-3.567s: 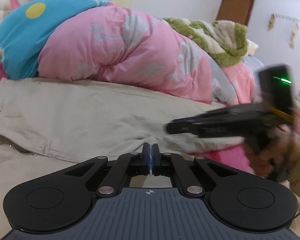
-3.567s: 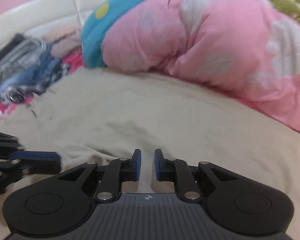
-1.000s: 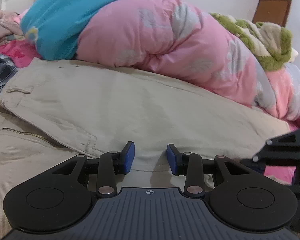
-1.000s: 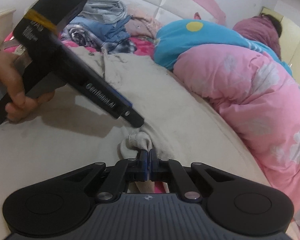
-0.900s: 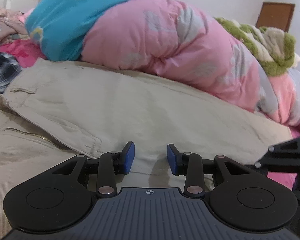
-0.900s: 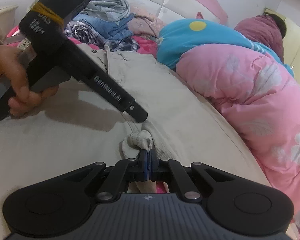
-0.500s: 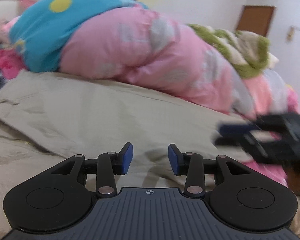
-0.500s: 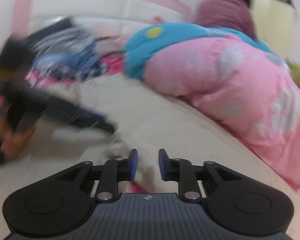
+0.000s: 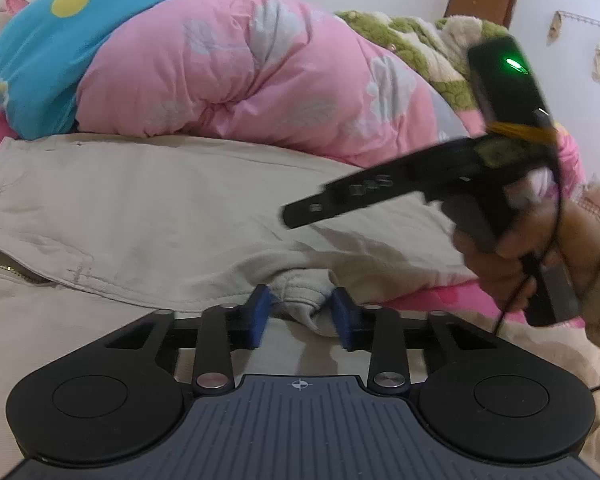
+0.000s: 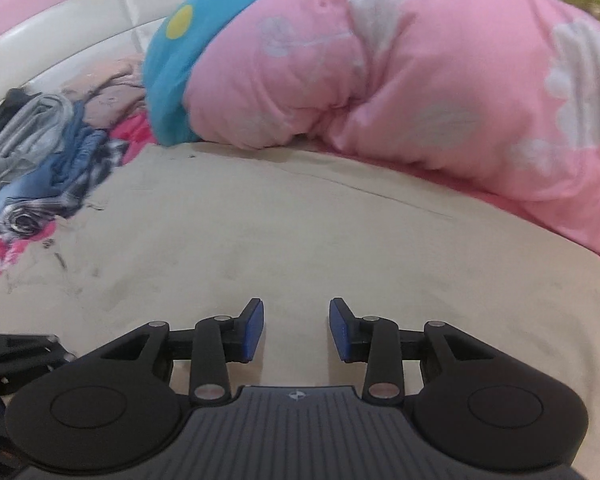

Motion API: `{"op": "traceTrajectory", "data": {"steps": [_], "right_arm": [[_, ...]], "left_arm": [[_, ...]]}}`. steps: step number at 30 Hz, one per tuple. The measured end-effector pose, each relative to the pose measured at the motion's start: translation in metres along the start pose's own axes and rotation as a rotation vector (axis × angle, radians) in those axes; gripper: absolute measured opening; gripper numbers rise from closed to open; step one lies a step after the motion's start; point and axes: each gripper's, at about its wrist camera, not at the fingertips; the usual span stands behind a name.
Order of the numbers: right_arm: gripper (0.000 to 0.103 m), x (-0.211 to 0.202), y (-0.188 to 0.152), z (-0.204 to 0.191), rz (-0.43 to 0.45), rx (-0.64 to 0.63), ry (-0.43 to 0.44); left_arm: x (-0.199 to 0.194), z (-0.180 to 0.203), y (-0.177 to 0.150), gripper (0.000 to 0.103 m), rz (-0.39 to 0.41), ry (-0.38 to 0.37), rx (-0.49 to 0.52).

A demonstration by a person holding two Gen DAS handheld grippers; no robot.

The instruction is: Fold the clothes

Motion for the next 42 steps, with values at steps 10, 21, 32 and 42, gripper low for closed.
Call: {"op": "traceTrajectory", "data": {"steps": [10,21,32,42], "right_arm": [[0.037,0.033,0.022,0.001,-0.076,-0.018,-0.088],[0.038,0.004,0.024,0.003,-0.03,0.026,-0.135],[0.039,-0.099,-0.075,0.064,0.016,0.506,-0.256],[0.039,-0.173,-0.169,0.119,0.004,0.803,-0.462]], "left_arm": [[0.002,0.0,-0.002,0.028,-0.04,0.007,0.005],[0.0,-0.001,-0.001,0.028,-0.053,0.0,-0.001],[0.001,0.0,0.001,0.029,-0.056,0.006,-0.005],[0.002,-0.001,0.0,0.032,-0.06,0.004,-0.013]]}}
Point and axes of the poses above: each gripper's, at about its wrist camera, not at the fingertips, and x roughly the way its jaws point, z to its right, y to its top, and after that the axes turned 14 degrees about -x, right-handed
